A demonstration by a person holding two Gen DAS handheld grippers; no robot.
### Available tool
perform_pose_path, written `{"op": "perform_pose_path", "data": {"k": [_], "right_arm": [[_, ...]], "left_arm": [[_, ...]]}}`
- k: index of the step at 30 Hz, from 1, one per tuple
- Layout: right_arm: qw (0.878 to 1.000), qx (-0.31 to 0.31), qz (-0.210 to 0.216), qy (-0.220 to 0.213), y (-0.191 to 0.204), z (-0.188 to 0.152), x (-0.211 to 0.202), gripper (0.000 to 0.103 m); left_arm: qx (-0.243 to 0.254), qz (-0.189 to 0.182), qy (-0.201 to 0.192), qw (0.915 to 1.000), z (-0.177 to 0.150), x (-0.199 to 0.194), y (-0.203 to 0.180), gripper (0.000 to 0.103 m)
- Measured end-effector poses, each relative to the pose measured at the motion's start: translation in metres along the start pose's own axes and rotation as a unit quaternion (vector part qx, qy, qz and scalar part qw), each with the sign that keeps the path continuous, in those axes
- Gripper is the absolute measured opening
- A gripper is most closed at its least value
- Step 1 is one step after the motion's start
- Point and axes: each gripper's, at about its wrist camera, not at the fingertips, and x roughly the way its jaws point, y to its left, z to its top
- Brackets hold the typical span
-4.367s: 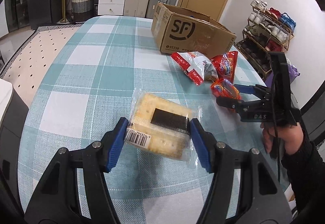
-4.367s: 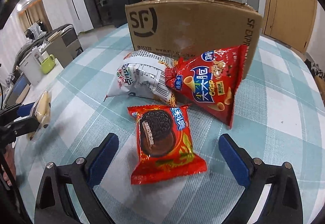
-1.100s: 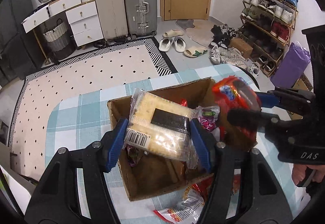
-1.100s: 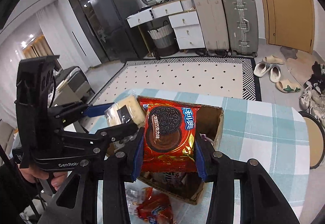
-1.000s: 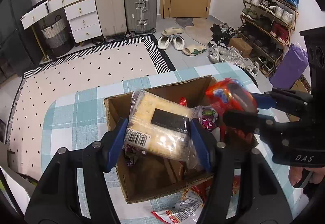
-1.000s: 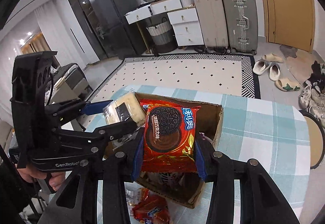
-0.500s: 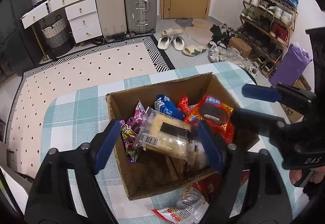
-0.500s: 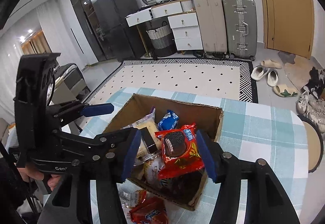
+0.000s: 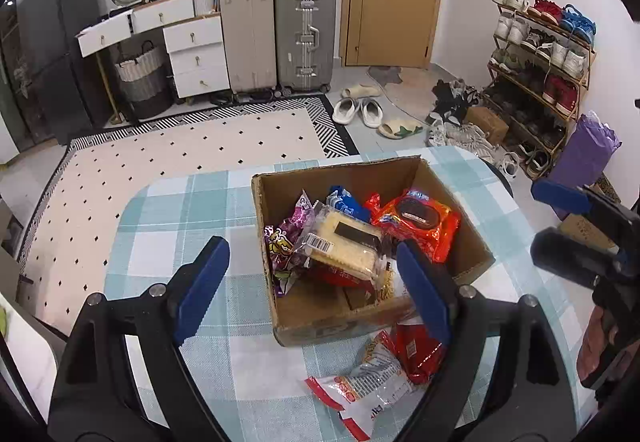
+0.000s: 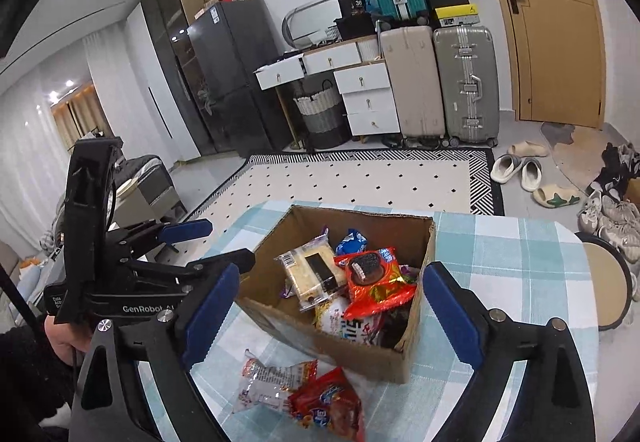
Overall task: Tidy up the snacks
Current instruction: 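Open both grippers and move them back toward the remaining snack bags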
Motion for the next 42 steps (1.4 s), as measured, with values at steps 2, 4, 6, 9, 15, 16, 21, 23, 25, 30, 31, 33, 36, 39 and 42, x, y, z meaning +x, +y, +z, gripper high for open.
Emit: {"op": "perform_pose_path", "data": {"k": [2,4,6,9,15,16,21,23,25,30,31,33,36,39,42], "right_arm": [[1.0,0.005,0.001,-0.005,0.003,-0.007,-0.008,0.095],[1.0,0.012,0.005,-0.009,0.006,-0.013,-0.016,0.095],[1.0,0.018,0.01,-0.016,0.009,-0.021,-0.024,0.095],[0.999,0.019,0.009,-0.025,0.014,-0.034,-0.038,0.096],[0.999,0.003,-0.008,-0.048,0.026,-0.056,-0.067,0.098],[0.999,0.001,-0.01,-0.053,0.027,-0.059,-0.072,0.099],[0.997,0.004,-0.011,-0.082,0.034,-0.081,-0.093,0.1],[0.996,0.008,-0.012,-0.086,0.037,-0.09,-0.096,0.101],[0.997,0.014,-0.008,-0.082,0.037,-0.101,-0.095,0.101],[0.998,0.02,-0.009,-0.067,0.04,-0.124,-0.09,0.101],[0.998,0.022,-0.009,-0.065,0.04,-0.128,-0.089,0.101],[0.998,0.026,-0.013,-0.063,0.04,-0.138,-0.086,0.101],[0.997,0.03,-0.023,-0.068,0.04,-0.152,-0.082,0.101],[0.998,0.034,-0.028,-0.055,0.039,-0.161,-0.073,0.101],[0.998,0.038,-0.024,-0.053,0.039,-0.161,-0.07,0.101]], "left_arm": [[-0.007,-0.004,-0.013,0.9999,-0.007,-0.014,-0.001,0.086],[-0.013,-0.005,-0.025,0.9996,-0.015,-0.027,-0.003,0.087],[-0.019,-0.007,-0.035,0.9992,-0.022,-0.04,-0.005,0.088],[-0.029,-0.006,-0.05,0.9983,-0.035,-0.061,-0.005,0.091],[-0.004,0.014,-0.088,0.996,-0.057,-0.098,-0.009,0.102],[-0.003,0.019,-0.091,0.9956,-0.063,-0.103,-0.009,0.102],[-0.008,0.014,-0.086,0.9962,-0.091,-0.118,-0.003,0.102],[-0.007,0.019,-0.084,0.9962,-0.102,-0.117,0.001,0.102],[-0.009,0.02,-0.078,0.9967,-0.115,-0.114,0.004,0.102],[-0.026,0.03,-0.067,0.997,-0.139,-0.111,0.014,0.102],[-0.034,0.034,-0.067,0.9966,-0.143,-0.112,0.016,0.102],[-0.054,0.03,-0.066,0.9959,-0.149,-0.112,0.023,0.102],[-0.077,0.039,-0.061,0.9944,-0.158,-0.111,0.032,0.102],[-0.089,0.037,-0.058,0.9936,-0.163,-0.109,0.035,0.102],[-0.092,0.05,-0.052,0.9932,-0.166,-0.104,0.033,0.102]]}}
